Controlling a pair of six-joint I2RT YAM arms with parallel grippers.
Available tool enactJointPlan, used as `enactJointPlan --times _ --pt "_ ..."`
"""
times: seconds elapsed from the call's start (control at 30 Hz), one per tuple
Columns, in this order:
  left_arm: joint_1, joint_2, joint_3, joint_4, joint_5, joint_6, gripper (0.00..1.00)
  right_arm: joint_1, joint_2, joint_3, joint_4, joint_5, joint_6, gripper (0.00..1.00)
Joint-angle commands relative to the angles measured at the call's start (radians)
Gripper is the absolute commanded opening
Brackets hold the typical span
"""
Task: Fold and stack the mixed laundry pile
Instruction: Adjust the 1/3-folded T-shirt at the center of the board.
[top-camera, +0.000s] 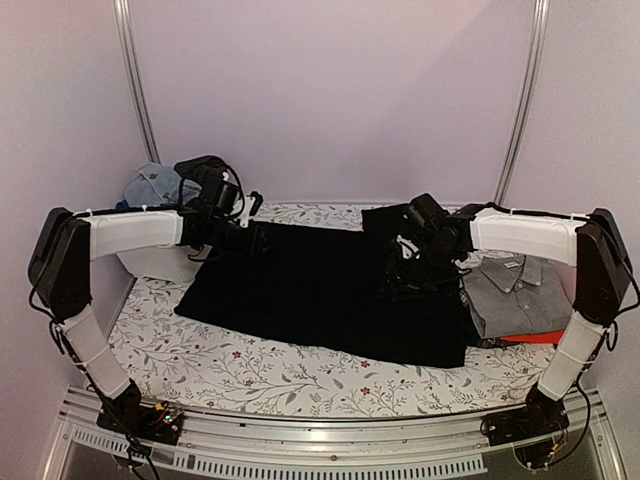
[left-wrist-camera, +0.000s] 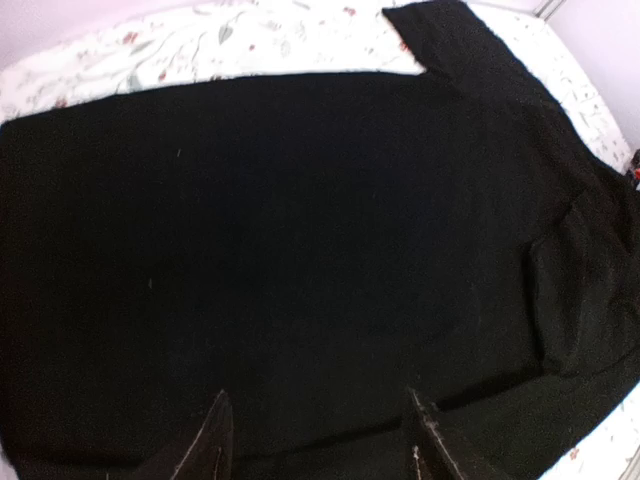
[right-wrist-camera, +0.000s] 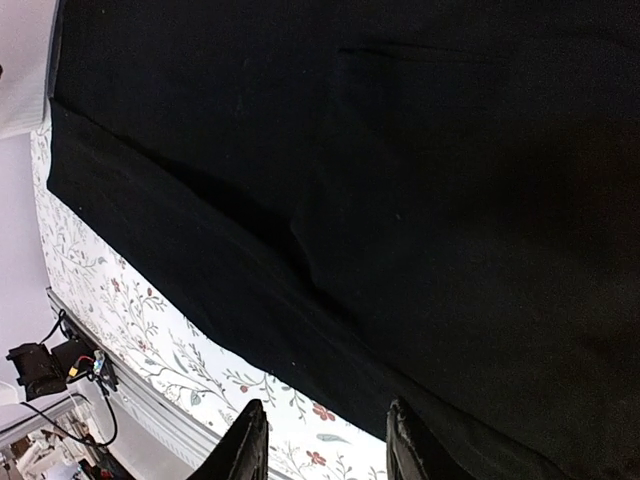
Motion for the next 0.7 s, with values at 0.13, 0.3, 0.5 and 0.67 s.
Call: enactJointPlan --times 0.13,0.3,0.5,0.67 --pt "0.040 -0.094 -0.247 -0.195 -0.049 -0.087 0.53 0.055 0.173 0.047 0.004 -0.033 -0.125 0.39" --pt "0.047 -0.069 -0.312 -0.268 -0.142 -0.142 0.49 0.066 0.235 -0.004 0.001 -0.020 -0.161 0.39" --pt "0.048 -0.104 -0.439 -0.317 -0.154 -0.238 0.32 0.071 0.238 -0.070 -0.012 -0.018 -0.178 0.39" --pt "0.017 -0.164 -0.459 -0.367 -0.167 -0.277 0.30 0.101 0.200 -0.114 -0.038 -0.057 -0.192 0.40"
